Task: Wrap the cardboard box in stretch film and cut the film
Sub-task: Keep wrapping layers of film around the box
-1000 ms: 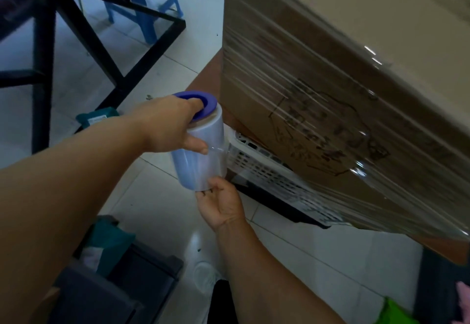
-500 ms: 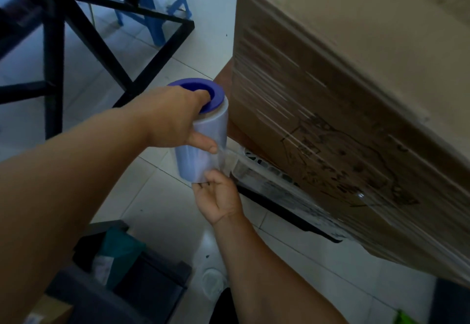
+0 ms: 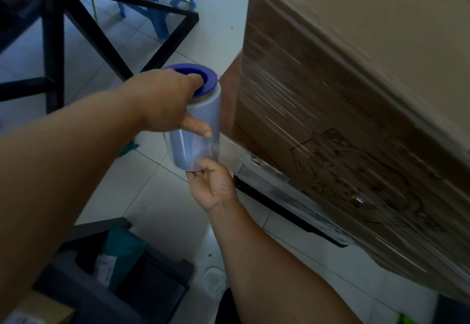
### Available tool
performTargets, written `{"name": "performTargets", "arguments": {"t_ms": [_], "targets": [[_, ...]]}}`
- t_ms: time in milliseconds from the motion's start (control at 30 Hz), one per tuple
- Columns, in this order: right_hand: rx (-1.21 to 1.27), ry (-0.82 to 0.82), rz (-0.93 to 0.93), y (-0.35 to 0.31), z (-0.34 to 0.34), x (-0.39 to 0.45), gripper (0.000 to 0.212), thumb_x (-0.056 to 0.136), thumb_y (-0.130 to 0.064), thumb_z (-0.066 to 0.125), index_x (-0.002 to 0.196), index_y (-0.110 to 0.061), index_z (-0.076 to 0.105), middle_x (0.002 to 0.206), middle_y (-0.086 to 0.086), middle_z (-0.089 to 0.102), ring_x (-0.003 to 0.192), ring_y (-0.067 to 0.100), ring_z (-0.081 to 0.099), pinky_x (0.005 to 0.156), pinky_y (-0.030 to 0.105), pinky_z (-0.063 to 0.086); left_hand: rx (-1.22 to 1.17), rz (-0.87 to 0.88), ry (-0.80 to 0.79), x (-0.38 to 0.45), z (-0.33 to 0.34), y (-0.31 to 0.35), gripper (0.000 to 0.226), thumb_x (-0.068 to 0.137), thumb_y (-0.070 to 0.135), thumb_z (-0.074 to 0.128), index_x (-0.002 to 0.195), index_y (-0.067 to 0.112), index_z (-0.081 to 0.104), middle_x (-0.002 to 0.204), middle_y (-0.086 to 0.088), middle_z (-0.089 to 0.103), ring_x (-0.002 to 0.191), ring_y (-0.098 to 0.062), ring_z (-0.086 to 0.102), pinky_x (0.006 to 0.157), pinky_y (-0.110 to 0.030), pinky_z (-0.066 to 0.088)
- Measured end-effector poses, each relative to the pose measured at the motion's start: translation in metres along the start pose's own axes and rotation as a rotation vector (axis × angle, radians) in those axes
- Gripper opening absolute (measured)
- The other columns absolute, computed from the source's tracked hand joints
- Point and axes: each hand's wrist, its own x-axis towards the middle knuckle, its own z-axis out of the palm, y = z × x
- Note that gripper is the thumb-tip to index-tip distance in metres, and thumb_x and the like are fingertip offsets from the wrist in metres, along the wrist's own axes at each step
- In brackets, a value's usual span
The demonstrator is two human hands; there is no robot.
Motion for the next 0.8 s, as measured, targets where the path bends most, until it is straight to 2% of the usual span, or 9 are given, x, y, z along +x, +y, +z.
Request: {"name": "performTargets", "arguments": {"t_ms": [100,200,267,333,467,567,700,800], "targets": [[0.011,-0.014,0.011,-0.001,0.002,0.009,0.067,0.076,0.019,0.037,0.139,-0.005,0.042,0.111,0.011,0.059,0.101,0.021,0.059,0.089,0.025,0.049,0.009,0.009,-0.012,0.006,-0.001,-0.003,0.083,0.058,0.076,0.046,0.11,0.012,0.048,0.065,0.006,0.042,0.055,-0.005,0.04,0.063,-0.026,0.036],[0.021,-0.046,0.031,-0.002,0.003,0.015,0.055,0.077,0.019,0.037,0.125,-0.004,0.052,0.108,0.012,0.061,0.102,0.021,0.059,0.097,0.026,0.045,-0.007,0.035,-0.02,0.011,-0.004,-0.008,0.083,0.058,0.076,0.046,0.11,0.012,0.048,0.065,0.009,0.04,0.056,-0.002,0.039,0.063,-0.024,0.035],[0.03,-0.044,0.041,-0.002,0.002,0.019,0.049,0.076,0.019,0.036,0.114,-0.005,0.057,0.111,0.013,0.061,0.109,0.022,0.055,0.111,0.03,0.033,-0.03,0.055,-0.04,0.011,-0.007,-0.011,0.081,0.058,0.074,0.047,0.109,0.012,0.048,0.066,0.01,0.039,0.056,-0.001,0.037,0.059,-0.021,0.032],[0.031,-0.035,0.055,-0.001,0.003,0.024,0.046,0.075,0.02,0.038,0.109,-0.003,0.059,0.113,0.015,0.058,0.116,0.024,0.048,0.118,0.035,0.022,-0.056,0.055,-0.065,0.011,-0.01,-0.015,0.08,0.057,0.072,0.047,0.11,0.013,0.048,0.068,0.01,0.041,0.058,-0.002,0.039,0.062,-0.021,0.033],[0.022,-0.041,0.092,0.002,0.008,0.028,0.054,0.065,0.02,0.046,0.114,0.0,0.057,0.111,0.016,0.06,0.113,0.024,0.05,0.117,0.033,0.024,-0.08,0.04,-0.095,0.011,-0.013,-0.026,0.081,0.052,0.073,0.048,0.109,0.016,0.048,0.072,0.008,0.045,0.061,-0.006,0.044,0.067,-0.025,0.037],[-0.013,-0.094,0.073,0.003,0.015,0.032,0.045,0.069,0.019,0.042,0.104,-0.001,0.062,0.11,0.014,0.061,0.11,0.024,0.05,0.117,0.034,0.022,-0.08,0.025,-0.118,0.013,-0.016,-0.035,0.075,0.056,0.07,0.057,0.109,0.017,0.048,0.081,0.003,0.053,0.068,-0.011,0.05,0.067,-0.025,0.039],[-0.031,-0.108,0.075,0.0,0.023,0.042,0.042,0.062,0.017,0.048,0.098,-0.003,0.06,0.117,0.014,0.053,0.11,0.022,0.044,0.12,0.038,0.016,-0.074,0.037,-0.108,0.022,-0.02,-0.044,0.069,0.064,0.062,0.067,0.112,0.017,0.047,0.084,0.003,0.053,0.07,-0.012,0.05,0.068,-0.025,0.038],[0.018,-0.091,0.078,-0.004,0.028,0.05,0.044,0.07,0.02,0.042,0.102,-0.003,0.06,0.119,0.014,0.055,0.113,0.022,0.047,0.12,0.037,0.017,-0.036,0.078,-0.097,0.033,-0.024,-0.045,0.071,0.064,0.065,0.062,0.113,0.016,0.047,0.084,0.002,0.053,0.072,-0.015,0.052,0.07,-0.026,0.04]]}}
